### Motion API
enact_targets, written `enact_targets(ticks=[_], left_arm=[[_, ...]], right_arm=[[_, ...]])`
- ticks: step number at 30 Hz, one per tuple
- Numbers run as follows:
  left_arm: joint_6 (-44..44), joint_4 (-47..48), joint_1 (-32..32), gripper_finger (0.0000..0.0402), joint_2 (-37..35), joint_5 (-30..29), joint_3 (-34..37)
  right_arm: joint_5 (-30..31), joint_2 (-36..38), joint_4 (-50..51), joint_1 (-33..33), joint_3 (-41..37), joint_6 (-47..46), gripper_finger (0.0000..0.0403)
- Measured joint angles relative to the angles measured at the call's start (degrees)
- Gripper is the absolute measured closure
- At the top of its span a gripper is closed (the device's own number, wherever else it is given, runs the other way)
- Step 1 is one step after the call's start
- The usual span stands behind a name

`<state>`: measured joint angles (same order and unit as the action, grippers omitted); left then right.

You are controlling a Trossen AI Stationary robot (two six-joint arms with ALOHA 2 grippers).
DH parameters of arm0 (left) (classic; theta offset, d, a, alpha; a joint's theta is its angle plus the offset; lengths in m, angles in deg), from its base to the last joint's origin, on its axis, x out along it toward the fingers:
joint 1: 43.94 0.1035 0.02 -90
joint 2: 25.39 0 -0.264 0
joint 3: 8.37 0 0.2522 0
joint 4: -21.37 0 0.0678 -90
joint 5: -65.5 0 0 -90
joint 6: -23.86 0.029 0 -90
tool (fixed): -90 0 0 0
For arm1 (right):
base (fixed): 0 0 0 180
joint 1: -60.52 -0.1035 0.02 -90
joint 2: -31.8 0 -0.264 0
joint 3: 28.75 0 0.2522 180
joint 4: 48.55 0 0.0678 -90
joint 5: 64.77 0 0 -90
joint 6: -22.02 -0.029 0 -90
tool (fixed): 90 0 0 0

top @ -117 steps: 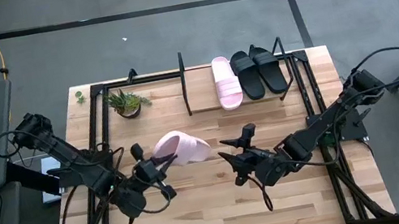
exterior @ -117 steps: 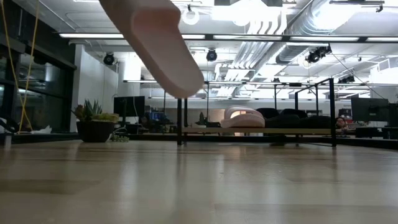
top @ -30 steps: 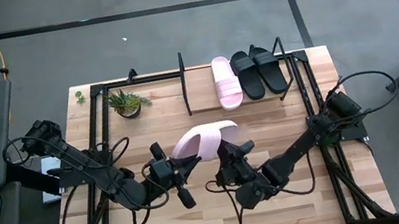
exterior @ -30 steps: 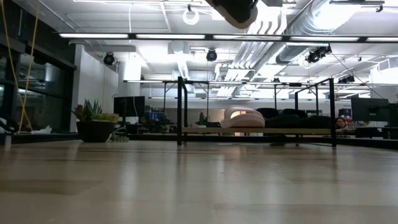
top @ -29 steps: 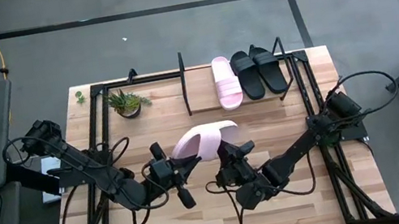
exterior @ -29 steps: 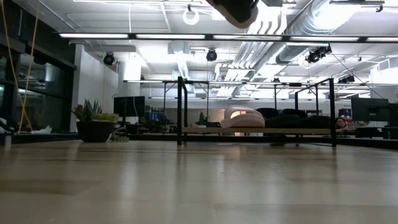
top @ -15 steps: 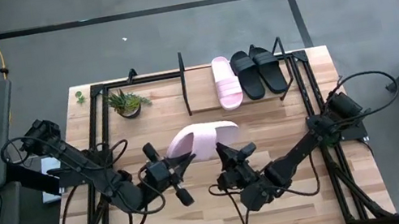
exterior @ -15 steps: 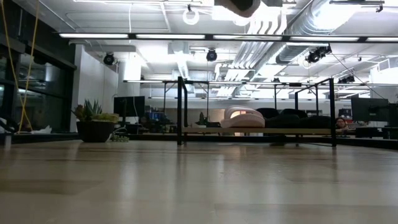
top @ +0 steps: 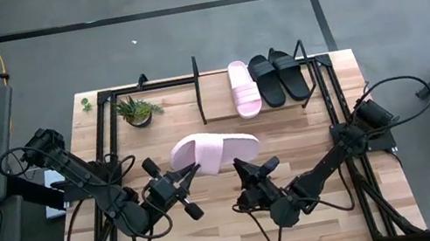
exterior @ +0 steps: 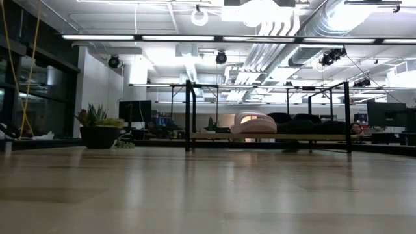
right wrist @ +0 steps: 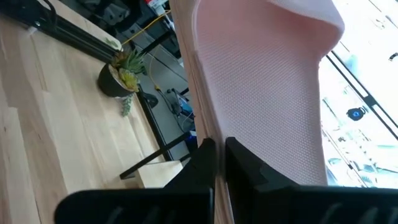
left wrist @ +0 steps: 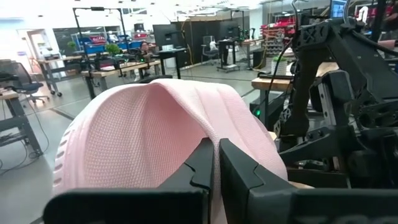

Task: Pick and place slides into the shelf
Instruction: Put the pink slide on the shelf

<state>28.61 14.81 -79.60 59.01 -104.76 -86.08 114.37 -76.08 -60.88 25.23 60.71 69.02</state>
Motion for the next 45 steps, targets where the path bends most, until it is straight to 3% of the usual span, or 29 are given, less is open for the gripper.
enact_targets(ticks=[16, 23, 27, 37, 41, 45], left_arm=[[-0.7, 0.3, 0.0, 0.0396, 0.0, 2.2, 0.0], [3.8, 0.7, -0.5, 0.0391, -0.1, 3.6, 0.0], [9.4, 0.7, -1.6, 0.0355, -0.1, 3.6, 0.0], [17.2, 0.9, -5.3, 0.0213, -1.0, 1.5, 0.0], [20.8, 1.1, -6.7, 0.0185, -1.0, -2.1, 0.0], [21.0, 4.0, -8.2, 0.0184, -1.0, -3.0, 0.0]], right_arm=[[0.0, 0.0, -0.1, 0.0, 0.0, 0.1, 0.0402], [-0.1, 0.3, -0.3, -0.1, 0.0, -0.5, 0.0402], [0.0, 1.2, -0.3, -1.0, 0.0, -0.6, 0.0402], [0.4, 4.6, -0.6, -4.2, 0.1, -1.5, 0.0403], [0.3, 5.4, -0.4, -5.2, 0.1, -1.7, 0.0403], [0.4, 6.2, -0.3, -6.1, 0.1, -1.8, 0.0403]])
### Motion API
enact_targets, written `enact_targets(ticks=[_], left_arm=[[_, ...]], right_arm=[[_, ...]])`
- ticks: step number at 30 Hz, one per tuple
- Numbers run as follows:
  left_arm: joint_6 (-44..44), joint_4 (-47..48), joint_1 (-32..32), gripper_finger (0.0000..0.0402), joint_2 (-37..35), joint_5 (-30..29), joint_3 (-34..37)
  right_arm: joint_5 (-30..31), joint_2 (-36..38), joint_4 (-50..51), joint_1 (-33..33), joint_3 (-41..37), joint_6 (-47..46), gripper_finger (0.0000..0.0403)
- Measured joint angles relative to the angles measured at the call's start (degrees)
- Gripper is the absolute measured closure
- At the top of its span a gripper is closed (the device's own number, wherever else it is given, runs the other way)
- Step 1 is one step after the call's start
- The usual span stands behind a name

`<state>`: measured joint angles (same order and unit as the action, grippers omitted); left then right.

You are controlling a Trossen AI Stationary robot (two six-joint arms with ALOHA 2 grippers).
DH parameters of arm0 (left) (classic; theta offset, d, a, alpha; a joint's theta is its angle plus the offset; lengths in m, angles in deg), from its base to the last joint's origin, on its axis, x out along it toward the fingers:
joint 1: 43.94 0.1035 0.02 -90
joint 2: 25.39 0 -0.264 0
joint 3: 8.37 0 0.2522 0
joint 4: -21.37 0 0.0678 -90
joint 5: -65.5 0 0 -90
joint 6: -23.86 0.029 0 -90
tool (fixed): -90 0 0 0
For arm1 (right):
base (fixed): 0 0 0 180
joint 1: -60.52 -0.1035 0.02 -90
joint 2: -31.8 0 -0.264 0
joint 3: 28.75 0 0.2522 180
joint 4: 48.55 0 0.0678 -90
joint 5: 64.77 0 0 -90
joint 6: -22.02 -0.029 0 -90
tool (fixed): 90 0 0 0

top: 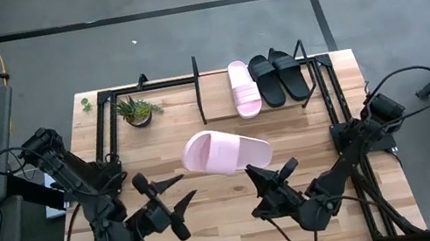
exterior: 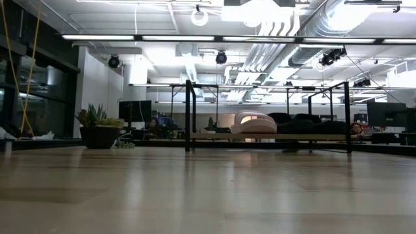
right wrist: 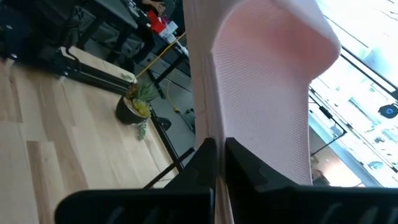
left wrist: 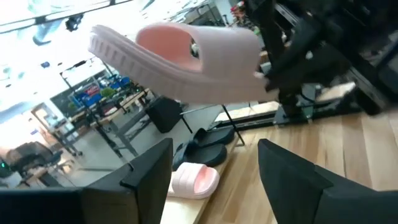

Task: Pick and place slides into the shelf
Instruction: Put the pink slide on the shelf

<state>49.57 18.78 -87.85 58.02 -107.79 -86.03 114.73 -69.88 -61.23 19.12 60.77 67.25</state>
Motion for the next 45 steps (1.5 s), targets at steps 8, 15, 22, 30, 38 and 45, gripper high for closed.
enact_targets(ticks=[8, 15, 22, 30, 38, 45], left_arm=[[-2.4, 10.7, -3.5, 0.0205, 0.0, -1.4, 0.0], [-8.4, 22.1, -4.2, 0.0208, 0.0, -1.4, 0.0], [-18.9, 36.5, -4.1, 0.0208, 0.0, -0.5, 0.0], [-23.2, 42.5, -4.1, 0.0208, 0.0, 3.7, 0.0], [-28.9, 51.7, -4.1, 0.0208, 0.0, 5.9, -0.1], [-36.8, 59.9, -4.1, 0.0208, 0.0, 8.5, -0.1]], right_arm=[[-0.5, 1.7, 0.0, -2.7, 0.0, -0.4, 0.0403], [-2.1, 1.7, 0.3, -3.8, 0.0, -3.6, 0.0403], [-14.0, 3.5, 8.4, -3.6, 0.0, -16.6, 0.0403], [-42.2, 12.5, 42.4, 0.9, 0.0, -52.3, 0.0403], [-49.4, 14.1, 47.4, 0.9, -0.1, -54.1, 0.0402], [-56.6, 14.1, 45.9, 0.9, -0.1, -50.9, 0.0402]])
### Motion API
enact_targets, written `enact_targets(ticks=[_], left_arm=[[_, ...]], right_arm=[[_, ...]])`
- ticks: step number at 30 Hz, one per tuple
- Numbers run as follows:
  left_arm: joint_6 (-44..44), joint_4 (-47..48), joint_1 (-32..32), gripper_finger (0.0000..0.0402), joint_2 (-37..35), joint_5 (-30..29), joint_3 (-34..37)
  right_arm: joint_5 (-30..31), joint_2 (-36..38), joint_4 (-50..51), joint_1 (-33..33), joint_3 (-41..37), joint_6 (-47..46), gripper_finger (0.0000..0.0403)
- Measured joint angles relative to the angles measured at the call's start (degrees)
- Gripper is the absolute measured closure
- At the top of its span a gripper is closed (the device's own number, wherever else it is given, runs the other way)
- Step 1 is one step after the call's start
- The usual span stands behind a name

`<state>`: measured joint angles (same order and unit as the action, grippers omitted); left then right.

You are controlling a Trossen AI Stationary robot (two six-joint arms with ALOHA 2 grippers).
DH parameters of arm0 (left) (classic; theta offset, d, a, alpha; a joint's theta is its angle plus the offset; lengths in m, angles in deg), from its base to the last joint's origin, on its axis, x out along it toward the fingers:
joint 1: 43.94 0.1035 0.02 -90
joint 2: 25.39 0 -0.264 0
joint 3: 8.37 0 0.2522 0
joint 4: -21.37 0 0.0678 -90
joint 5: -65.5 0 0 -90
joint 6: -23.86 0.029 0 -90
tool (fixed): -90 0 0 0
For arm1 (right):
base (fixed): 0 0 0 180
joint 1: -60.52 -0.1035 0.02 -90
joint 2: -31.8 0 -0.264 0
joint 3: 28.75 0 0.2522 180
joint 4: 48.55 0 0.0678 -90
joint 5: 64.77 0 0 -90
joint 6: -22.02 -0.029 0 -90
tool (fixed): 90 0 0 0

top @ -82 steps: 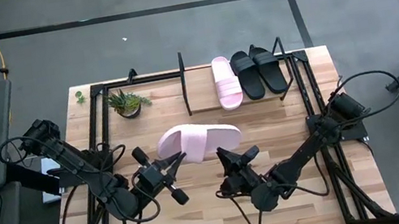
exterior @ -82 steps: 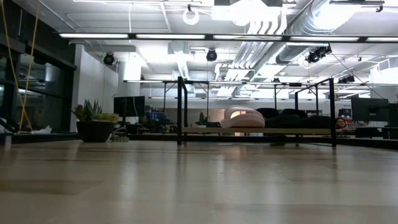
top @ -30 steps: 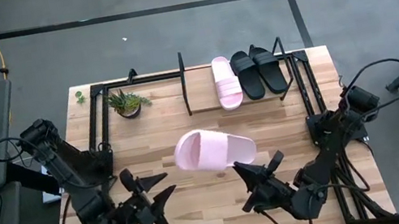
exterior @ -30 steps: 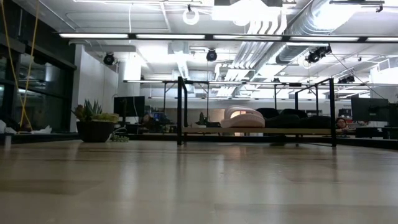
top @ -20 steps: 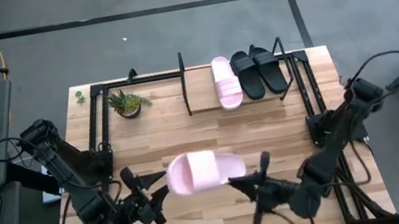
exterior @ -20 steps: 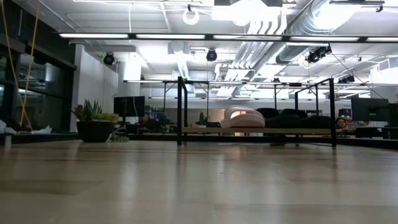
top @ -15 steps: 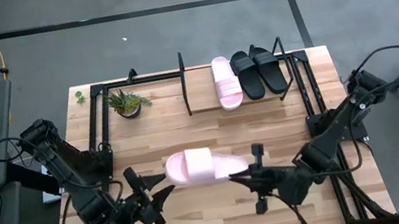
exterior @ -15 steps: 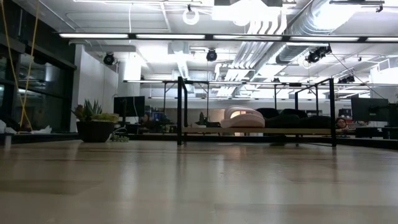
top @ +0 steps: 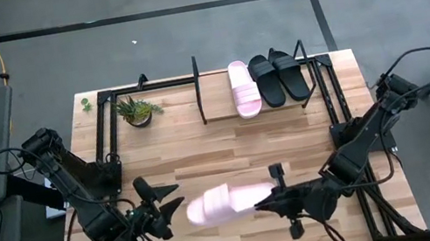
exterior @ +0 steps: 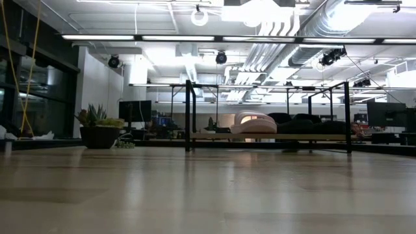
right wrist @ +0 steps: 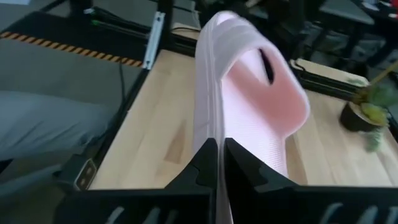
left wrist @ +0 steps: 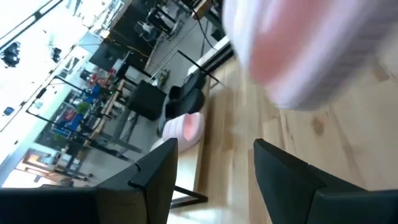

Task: Pick and place slides into the shelf
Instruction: Put the pink slide on the shelf

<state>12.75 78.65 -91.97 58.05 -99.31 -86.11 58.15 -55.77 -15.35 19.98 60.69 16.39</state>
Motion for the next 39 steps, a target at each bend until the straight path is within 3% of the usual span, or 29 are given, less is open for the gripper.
enact_targets(ticks=[9, 26, 34, 39], left_arm=[[0.2, -0.3, 0.0, 0.0208, 0.0, 5.1, 0.0], [1.2, -3.6, 0.0, 0.0208, 0.0, 7.2, 0.0], [9.0, -15.0, 0.1, 0.0208, 0.0, 16.4, 0.0], [9.8, -17.2, 0.1, 0.0208, 0.0, 22.0, 0.7]], right_arm=[[-1.1, 0.0, -1.8, 0.0, 0.0, 2.9, 0.0401], [1.5, -0.1, 0.0, 0.1, -0.9, -1.7, 0.0402], [3.3, -0.1, 2.4, 1.2, -1.7, -5.8, 0.0403], [2.9, -0.1, 3.6, 1.2, -1.7, -6.7, 0.0403]])
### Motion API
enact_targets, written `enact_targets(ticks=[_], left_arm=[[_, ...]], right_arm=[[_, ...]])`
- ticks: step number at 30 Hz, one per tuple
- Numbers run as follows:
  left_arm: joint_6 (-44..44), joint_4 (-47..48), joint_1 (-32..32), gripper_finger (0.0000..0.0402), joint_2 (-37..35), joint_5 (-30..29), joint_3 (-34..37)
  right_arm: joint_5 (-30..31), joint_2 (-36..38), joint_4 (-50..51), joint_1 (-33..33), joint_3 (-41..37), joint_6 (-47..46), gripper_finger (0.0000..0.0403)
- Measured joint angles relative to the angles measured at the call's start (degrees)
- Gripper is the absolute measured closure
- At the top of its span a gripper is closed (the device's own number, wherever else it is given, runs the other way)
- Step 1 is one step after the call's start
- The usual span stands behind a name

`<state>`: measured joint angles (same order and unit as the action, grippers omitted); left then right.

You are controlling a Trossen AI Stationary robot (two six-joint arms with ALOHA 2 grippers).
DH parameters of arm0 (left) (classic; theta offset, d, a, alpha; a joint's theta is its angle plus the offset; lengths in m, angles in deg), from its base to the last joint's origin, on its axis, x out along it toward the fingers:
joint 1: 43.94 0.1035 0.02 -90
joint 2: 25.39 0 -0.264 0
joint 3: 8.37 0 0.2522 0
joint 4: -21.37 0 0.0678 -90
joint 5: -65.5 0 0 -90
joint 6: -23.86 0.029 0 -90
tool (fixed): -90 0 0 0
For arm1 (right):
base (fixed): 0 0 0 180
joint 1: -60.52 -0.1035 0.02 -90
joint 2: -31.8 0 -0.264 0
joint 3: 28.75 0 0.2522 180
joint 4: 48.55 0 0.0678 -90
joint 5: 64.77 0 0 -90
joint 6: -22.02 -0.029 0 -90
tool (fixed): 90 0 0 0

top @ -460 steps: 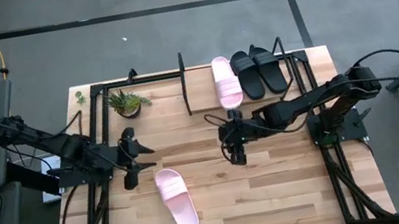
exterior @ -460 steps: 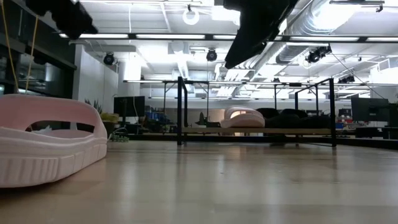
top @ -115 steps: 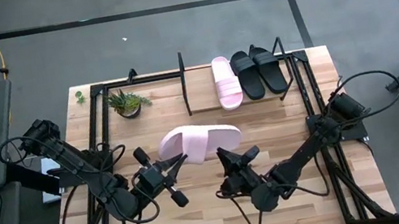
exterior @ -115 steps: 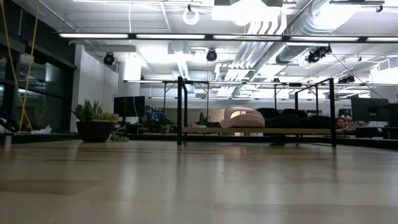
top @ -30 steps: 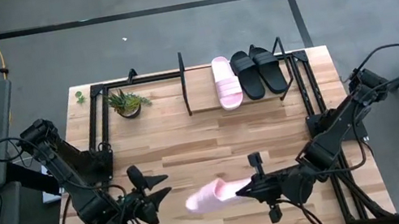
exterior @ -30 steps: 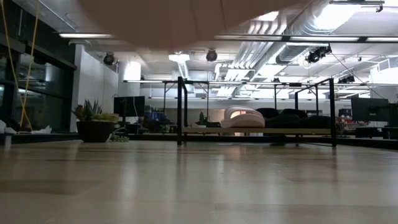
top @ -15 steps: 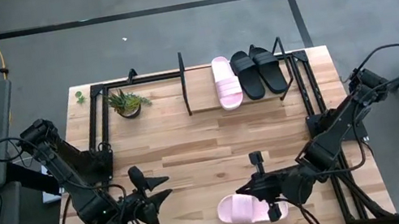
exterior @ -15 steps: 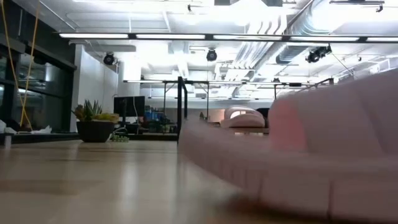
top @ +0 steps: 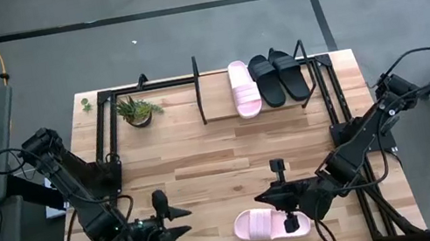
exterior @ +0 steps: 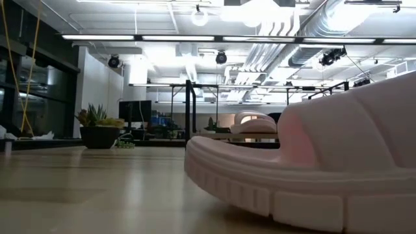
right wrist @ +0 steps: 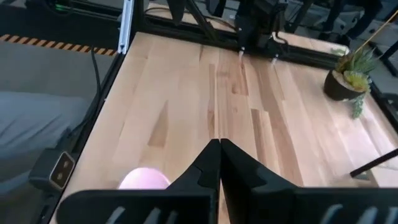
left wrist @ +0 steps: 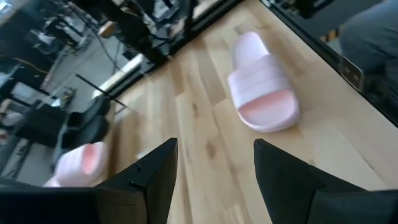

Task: Pick and place slides into the shelf
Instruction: Put the pink slide on the shelf

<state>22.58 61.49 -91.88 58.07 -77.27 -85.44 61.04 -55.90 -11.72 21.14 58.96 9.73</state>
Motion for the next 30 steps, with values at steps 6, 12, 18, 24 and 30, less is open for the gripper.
enact_targets(ticks=[6, 12, 18, 24, 30], left_arm=[[4.2, -10.5, 4.1, 0.0208, 0.1, 6.4, 5.7], [15.7, -28.1, 10.8, 0.0208, 3.5, 18.3, 10.7], [24.7, -35.5, 14.1, 0.0208, 11.9, 18.6, 10.8], [29.2, -40.8, 15.0, 0.0208, 16.2, 16.6, 10.8], [30.0, -46.7, 16.3, 0.0208, 18.2, 21.0, 10.8]], right_arm=[[-0.9, 0.0, 3.0, 0.2, 0.0, -3.7, 0.0402], [-1.8, 0.0, 3.4, 0.3, 0.0, -2.5, 0.0402], [-1.8, 0.0, 3.4, 0.5, 0.0, -1.2, 0.0402], [-1.8, 0.0, 3.7, 0.5, 0.0, -1.2, 0.0402], [-1.9, 0.0, 3.7, 0.9, 0.0, -1.2, 0.0402]])
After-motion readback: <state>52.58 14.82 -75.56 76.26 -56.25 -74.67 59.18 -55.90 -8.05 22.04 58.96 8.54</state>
